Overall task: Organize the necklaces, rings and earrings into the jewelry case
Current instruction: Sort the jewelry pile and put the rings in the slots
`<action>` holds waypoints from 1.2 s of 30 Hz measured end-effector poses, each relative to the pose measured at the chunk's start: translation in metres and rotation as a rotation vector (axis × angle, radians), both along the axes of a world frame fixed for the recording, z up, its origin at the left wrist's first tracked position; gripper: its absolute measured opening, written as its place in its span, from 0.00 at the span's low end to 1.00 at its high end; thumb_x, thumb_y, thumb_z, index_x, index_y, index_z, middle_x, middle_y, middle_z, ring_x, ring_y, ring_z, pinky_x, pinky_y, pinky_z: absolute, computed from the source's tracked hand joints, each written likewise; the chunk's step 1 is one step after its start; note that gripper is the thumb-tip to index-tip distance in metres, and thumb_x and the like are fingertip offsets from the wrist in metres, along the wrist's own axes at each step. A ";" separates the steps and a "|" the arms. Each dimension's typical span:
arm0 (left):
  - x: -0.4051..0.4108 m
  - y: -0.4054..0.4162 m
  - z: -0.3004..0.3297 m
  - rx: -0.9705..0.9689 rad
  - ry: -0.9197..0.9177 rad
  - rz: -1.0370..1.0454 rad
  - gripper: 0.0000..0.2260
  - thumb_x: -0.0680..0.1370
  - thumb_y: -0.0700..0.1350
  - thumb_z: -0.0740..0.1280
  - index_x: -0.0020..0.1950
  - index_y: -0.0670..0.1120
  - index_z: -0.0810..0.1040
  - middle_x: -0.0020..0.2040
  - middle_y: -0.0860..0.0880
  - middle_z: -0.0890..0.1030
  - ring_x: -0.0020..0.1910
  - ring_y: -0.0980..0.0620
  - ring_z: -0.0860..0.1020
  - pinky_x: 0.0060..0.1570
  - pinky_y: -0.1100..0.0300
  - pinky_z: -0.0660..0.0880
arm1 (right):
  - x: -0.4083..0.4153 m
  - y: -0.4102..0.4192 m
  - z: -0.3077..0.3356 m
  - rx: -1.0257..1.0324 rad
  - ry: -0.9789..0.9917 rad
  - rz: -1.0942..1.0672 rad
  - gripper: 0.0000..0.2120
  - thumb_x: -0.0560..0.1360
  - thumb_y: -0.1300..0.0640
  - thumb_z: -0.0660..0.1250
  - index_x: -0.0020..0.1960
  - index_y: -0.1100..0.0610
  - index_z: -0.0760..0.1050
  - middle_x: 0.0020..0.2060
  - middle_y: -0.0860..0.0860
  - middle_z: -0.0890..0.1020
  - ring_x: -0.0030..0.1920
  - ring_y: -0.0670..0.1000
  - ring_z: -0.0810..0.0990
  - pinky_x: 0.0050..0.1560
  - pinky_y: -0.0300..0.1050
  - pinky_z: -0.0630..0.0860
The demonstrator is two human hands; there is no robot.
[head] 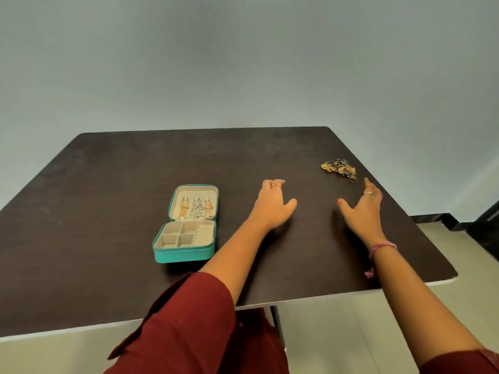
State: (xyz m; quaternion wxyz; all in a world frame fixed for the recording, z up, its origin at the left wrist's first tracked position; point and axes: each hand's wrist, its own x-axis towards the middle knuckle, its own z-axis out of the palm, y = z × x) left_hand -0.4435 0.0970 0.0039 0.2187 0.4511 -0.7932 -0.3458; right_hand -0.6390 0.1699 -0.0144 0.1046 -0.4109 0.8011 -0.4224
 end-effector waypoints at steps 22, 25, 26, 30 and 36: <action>-0.034 -0.006 -0.040 -0.347 -0.241 0.152 0.33 0.79 0.60 0.57 0.78 0.45 0.52 0.77 0.46 0.57 0.75 0.49 0.58 0.69 0.53 0.58 | -0.096 -0.132 -0.009 0.186 0.326 0.310 0.24 0.76 0.42 0.64 0.69 0.49 0.71 0.68 0.54 0.71 0.68 0.54 0.69 0.68 0.48 0.63; -0.035 -0.005 -0.040 -0.360 -0.251 0.154 0.32 0.79 0.59 0.57 0.78 0.44 0.53 0.76 0.45 0.58 0.74 0.49 0.59 0.69 0.53 0.58 | -0.089 -0.128 -0.011 0.189 0.341 0.338 0.21 0.77 0.43 0.63 0.67 0.50 0.73 0.67 0.53 0.72 0.68 0.54 0.69 0.67 0.47 0.64; -0.035 -0.005 -0.040 -0.359 -0.254 0.151 0.32 0.80 0.59 0.56 0.78 0.45 0.53 0.76 0.45 0.58 0.74 0.49 0.58 0.69 0.53 0.58 | -0.086 -0.125 -0.011 0.193 0.344 0.349 0.21 0.77 0.44 0.63 0.67 0.50 0.73 0.67 0.54 0.72 0.68 0.55 0.69 0.67 0.47 0.64; -0.033 -0.001 -0.036 -0.351 -0.217 0.129 0.30 0.80 0.57 0.58 0.77 0.45 0.56 0.75 0.46 0.59 0.72 0.49 0.62 0.68 0.53 0.60 | -0.068 -0.110 -0.012 0.181 0.368 0.404 0.20 0.77 0.46 0.64 0.66 0.51 0.74 0.66 0.54 0.73 0.68 0.54 0.70 0.67 0.46 0.63; -0.025 0.012 -0.026 -0.351 -0.026 0.069 0.24 0.79 0.48 0.62 0.74 0.44 0.62 0.72 0.49 0.64 0.68 0.51 0.67 0.64 0.53 0.68 | -0.030 -0.081 -0.014 0.175 0.383 0.481 0.20 0.77 0.46 0.64 0.68 0.49 0.72 0.67 0.53 0.72 0.68 0.53 0.69 0.69 0.47 0.62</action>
